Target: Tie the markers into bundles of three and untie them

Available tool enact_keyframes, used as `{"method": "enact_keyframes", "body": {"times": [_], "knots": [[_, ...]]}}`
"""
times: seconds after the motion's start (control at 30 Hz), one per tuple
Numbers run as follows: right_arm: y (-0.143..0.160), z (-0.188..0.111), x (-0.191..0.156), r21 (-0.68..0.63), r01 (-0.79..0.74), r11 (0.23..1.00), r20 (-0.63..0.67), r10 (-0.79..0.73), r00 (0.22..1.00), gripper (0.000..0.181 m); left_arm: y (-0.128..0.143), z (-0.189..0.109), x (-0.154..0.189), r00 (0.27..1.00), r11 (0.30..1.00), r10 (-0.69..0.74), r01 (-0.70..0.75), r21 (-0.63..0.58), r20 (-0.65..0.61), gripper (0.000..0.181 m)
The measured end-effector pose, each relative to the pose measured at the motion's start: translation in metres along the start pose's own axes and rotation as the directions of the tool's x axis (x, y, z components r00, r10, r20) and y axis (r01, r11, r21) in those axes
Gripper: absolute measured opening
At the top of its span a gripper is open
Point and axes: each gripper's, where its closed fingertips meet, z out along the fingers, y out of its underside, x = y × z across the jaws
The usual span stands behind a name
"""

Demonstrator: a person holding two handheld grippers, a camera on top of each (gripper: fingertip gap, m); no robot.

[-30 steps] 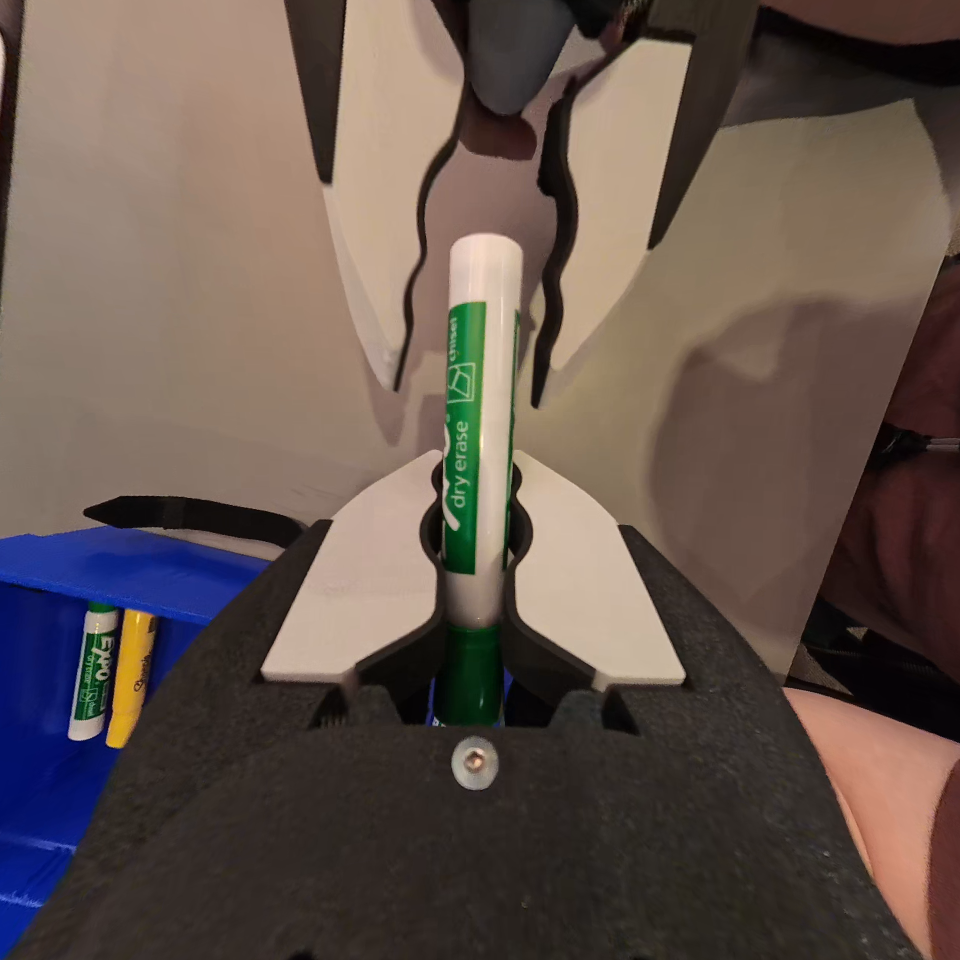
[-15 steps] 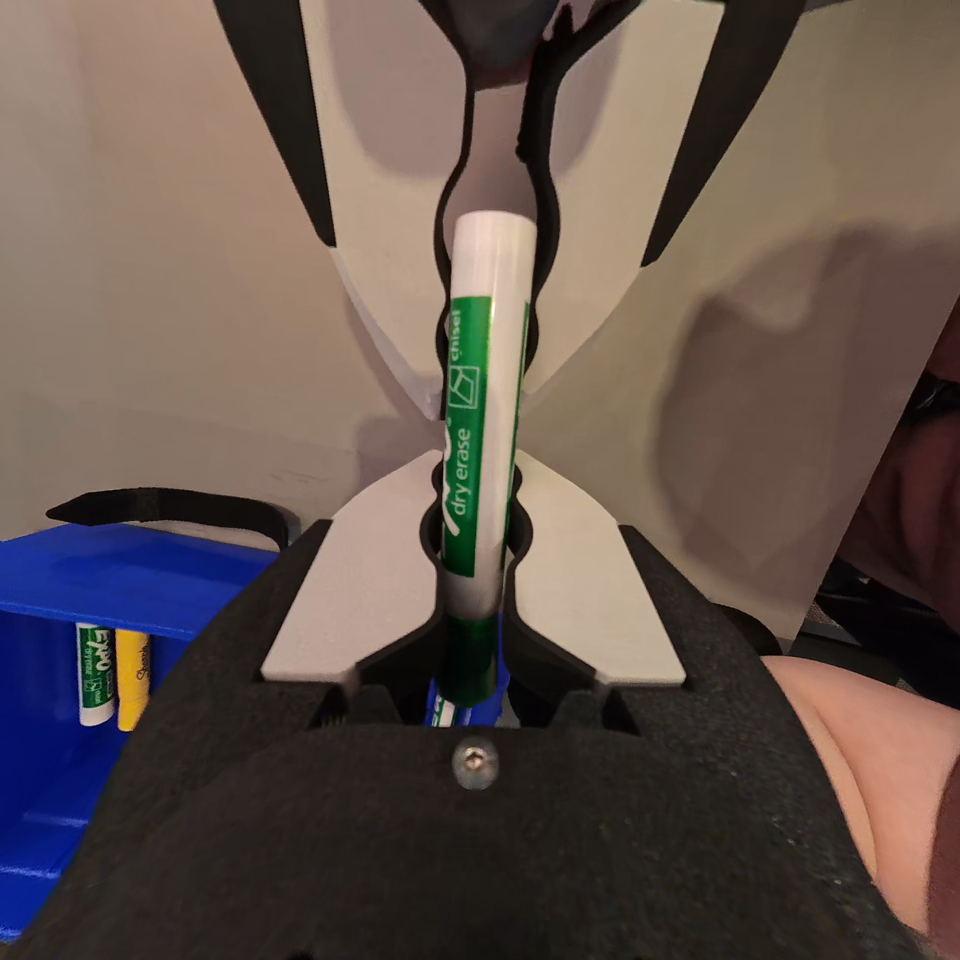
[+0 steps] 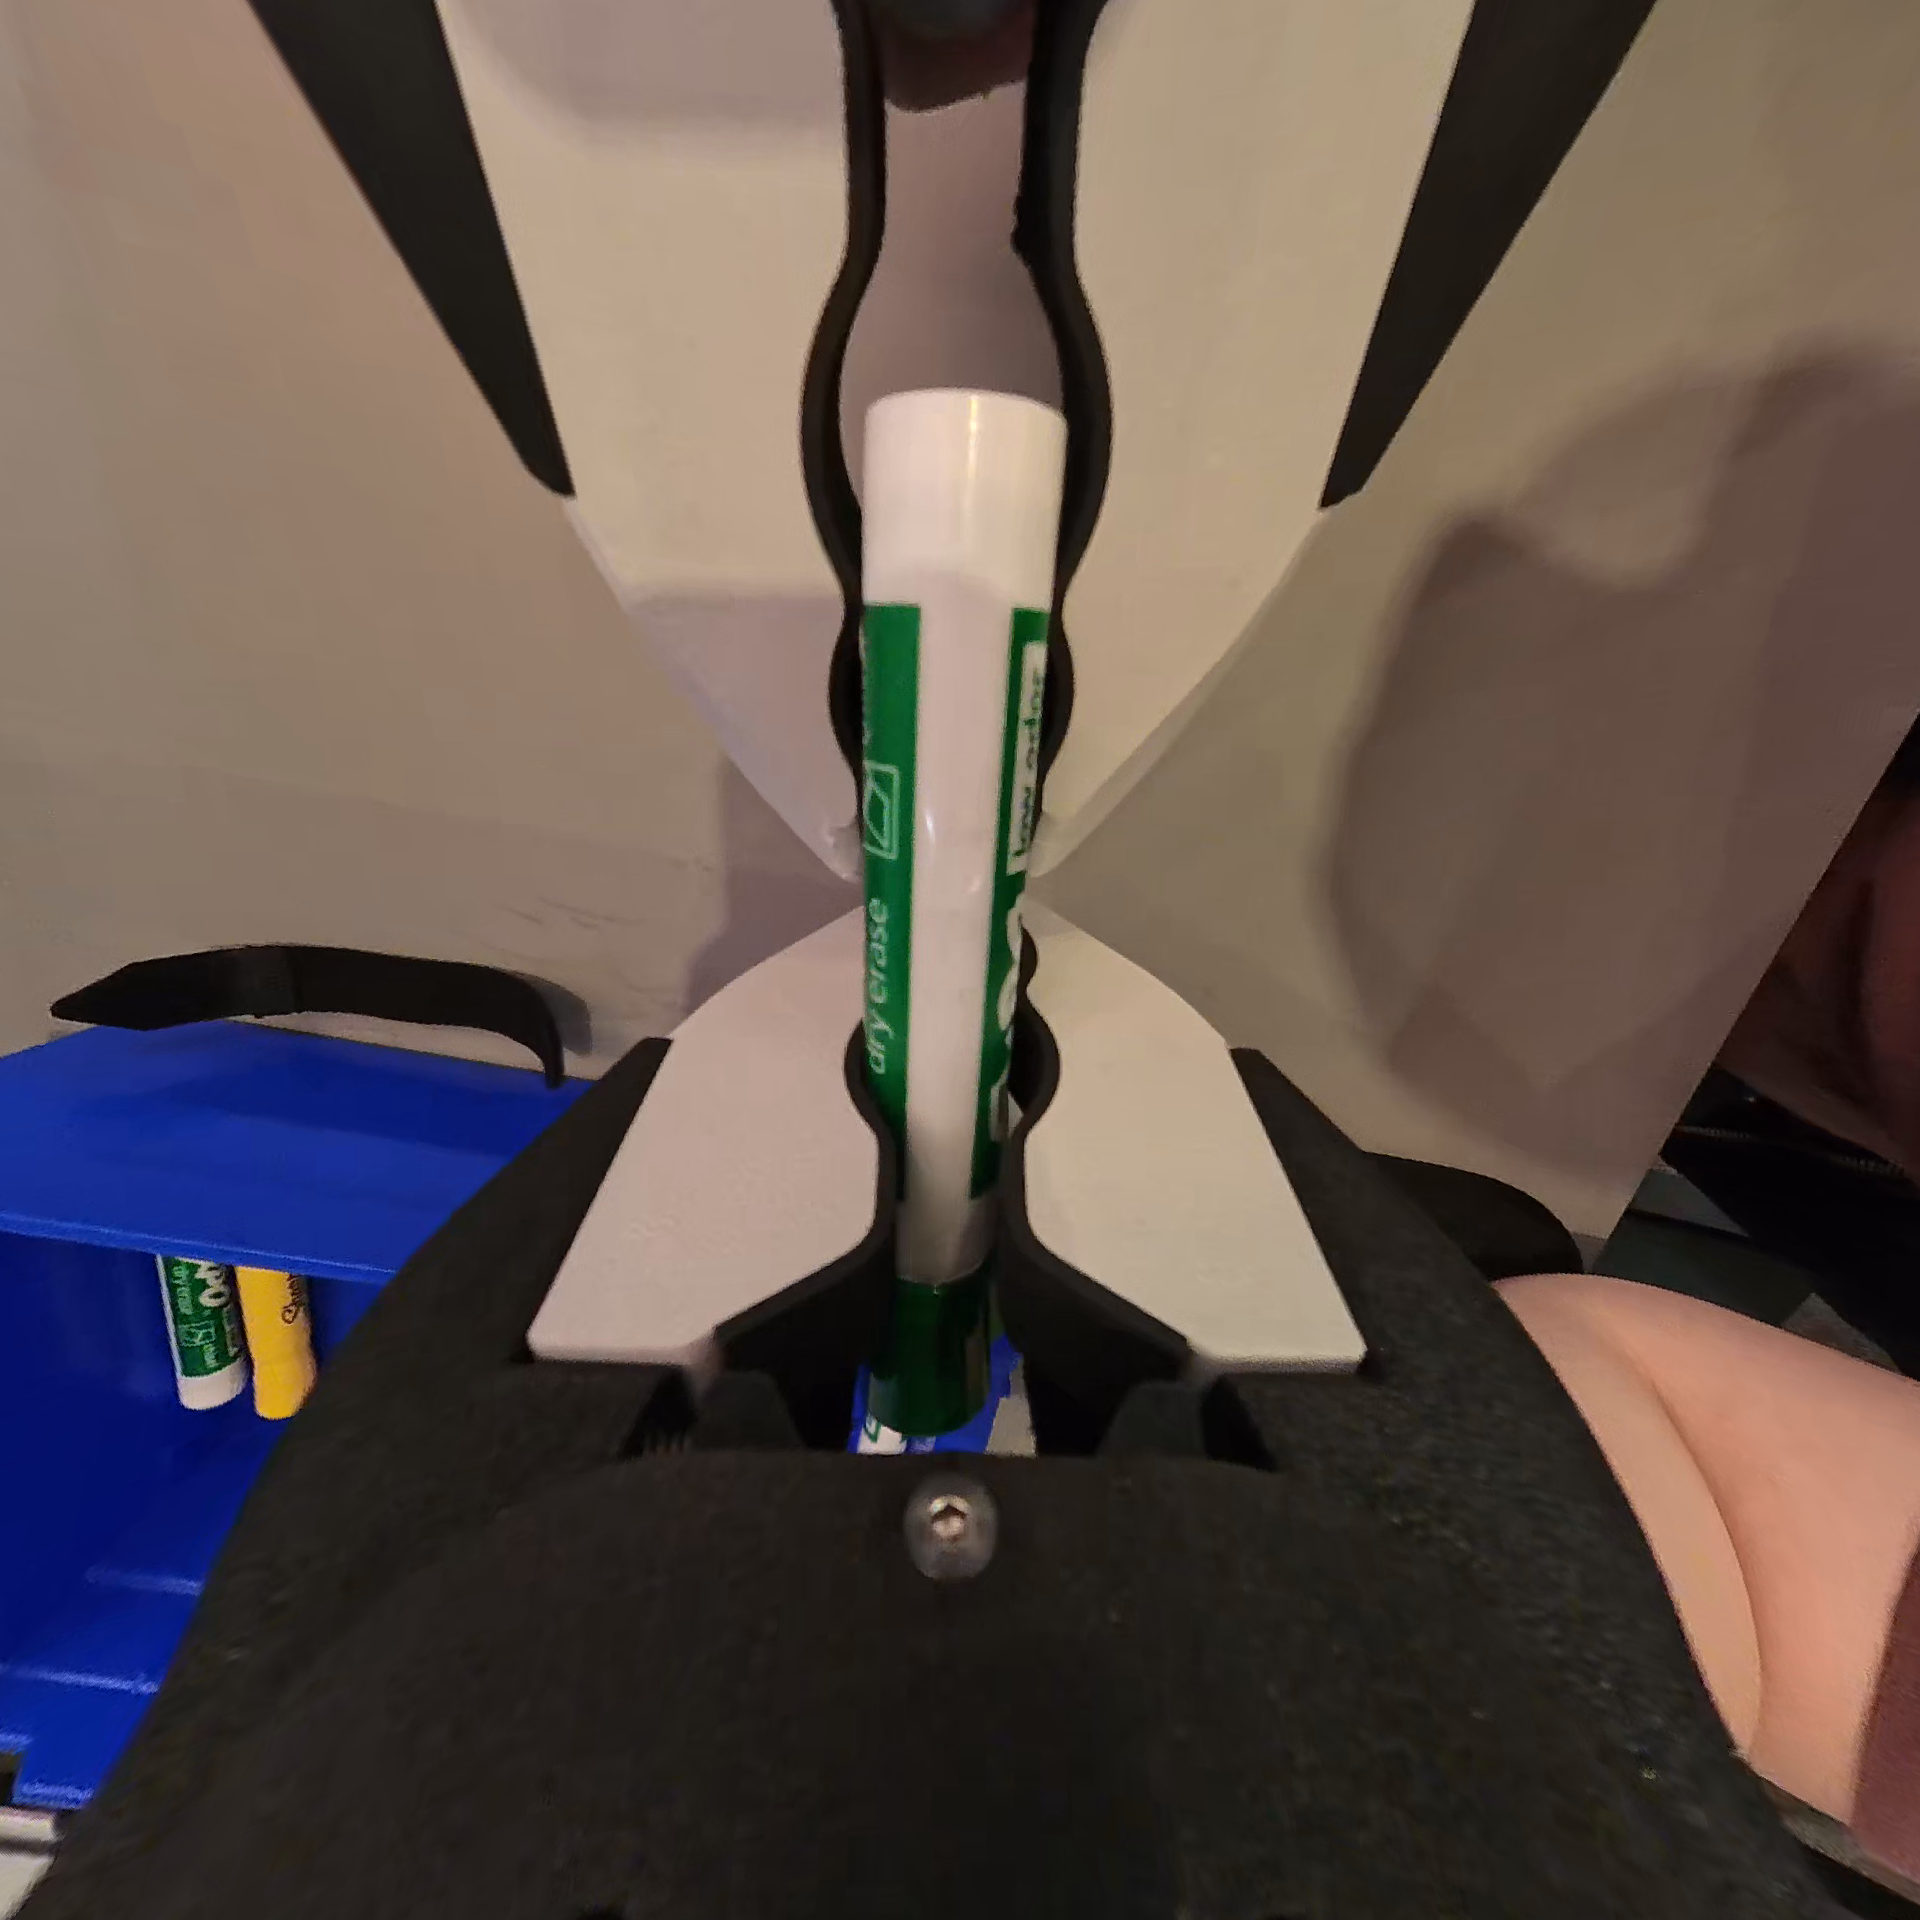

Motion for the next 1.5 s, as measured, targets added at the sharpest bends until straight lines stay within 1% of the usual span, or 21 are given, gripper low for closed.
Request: {"method": "enact_keyframes", "body": {"times": [0.17,0.37,0.53,0.6,0.7,0.73,0.77,0.8,0.9,0.97,1.0,1.13,1.2,1.23,1.33,1.5], "knots": [[0.004,0.002,0.0,-0.048,0.041,0.998,-0.022,-0.042,0.999,0.021,0.003,0.004,0.001,1.0,1.0,-0.01,0.009,-0.02,-0.028,0.016],[0.003,0.0,-0.001,-0.064,0.041,0.997,-0.019,-0.043,0.999,0.021,-0.004,-0.002,0.002,1.0,0.999,-0.011,0.012,0.036,-0.029,0.015],[0.003,0.0,-0.001,-0.099,0.058,0.993,-0.04,-0.062,0.997,0.021,-0.002,0.0,0.001,1.0,1.0,0.015,-0.015,0.019,-0.018,0.014],[0.003,-0.001,0.001,-0.095,0.049,0.994,-0.051,-0.054,0.997,0.021,-0.003,-0.001,-0.001,1.0,1.0,0.017,-0.017,0.02,0.0,0.014],[-0.001,-0.003,0.003,-0.055,0.067,0.996,-0.063,-0.07,0.996,0.022,-0.006,-0.004,-0.004,0.999,0.999,0.028,-0.029,0.038,0.022,0.014],[-0.004,-0.004,0.004,-0.034,0.064,0.997,-0.066,-0.066,0.996,0.029,-0.006,-0.005,-0.003,0.999,0.998,0.032,-0.032,0.045,0.017,0.014],[-0.006,-0.005,0.006,-0.015,0.055,0.998,-0.077,-0.056,0.996,0.04,-0.006,-0.006,-0.002,0.999,0.998,0.036,-0.037,0.048,0.016,0.014],[-0.006,-0.005,0.009,-0.008,0.043,0.999,-0.085,-0.043,0.995,0.045,-0.006,-0.007,-0.003,0.999,0.998,0.041,-0.042,0.051,0.022,0.014],[0.0,-0.007,0.006,-0.012,0.033,0.999,-0.04,-0.034,0.999,0.051,-0.002,-0.007,-0.002,0.999,0.999,0.03,-0.03,0.042,0.013,0.014],[0.002,-0.011,0.002,-0.005,0.048,0.999,-0.007,-0.048,0.999,0.051,0.003,-0.005,-0.005,1.0,1.0,0.014,-0.015,0.02,0.019,0.014],[0.0,-0.013,0.001,0.008,0.049,0.999,0.002,-0.05,0.999,0.05,0.005,-0.004,-0.006,1.0,1.0,0.003,-0.003,0.006,0.02,0.014],[-0.013,-0.026,0.002,0.094,-0.003,0.996,0.029,0.0,1.0,0.031,0.01,-0.002,-0.008,1.0,1.0,-0.007,0.007,-0.01,0.015,0.014],[-0.015,-0.031,0.006,0.114,-0.029,0.993,0.018,0.027,0.999,0.026,0.011,-0.002,-0.008,1.0,1.0,-0.009,0.009,-0.01,0.012,0.014],[-0.015,-0.033,0.007,0.121,-0.038,0.992,0.023,0.035,0.999,0.021,0.011,-0.002,-0.007,1.0,1.0,-0.008,0.008,-0.01,0.012,0.014],[-0.017,-0.034,0.006,0.132,-0.055,0.99,0.037,0.051,0.998,0.02,0.01,-0.002,-0.007,1.0,1.0,-0.001,0.001,-0.01,0.014,0.014],[-0.015,-0.031,0.005,0.107,-0.042,0.993,0.027,0.04,0.999,0.02,0.012,-0.002,-0.007,1.0,1.0,-0.001,0.001,-0.02,0.015,0.014]]}}
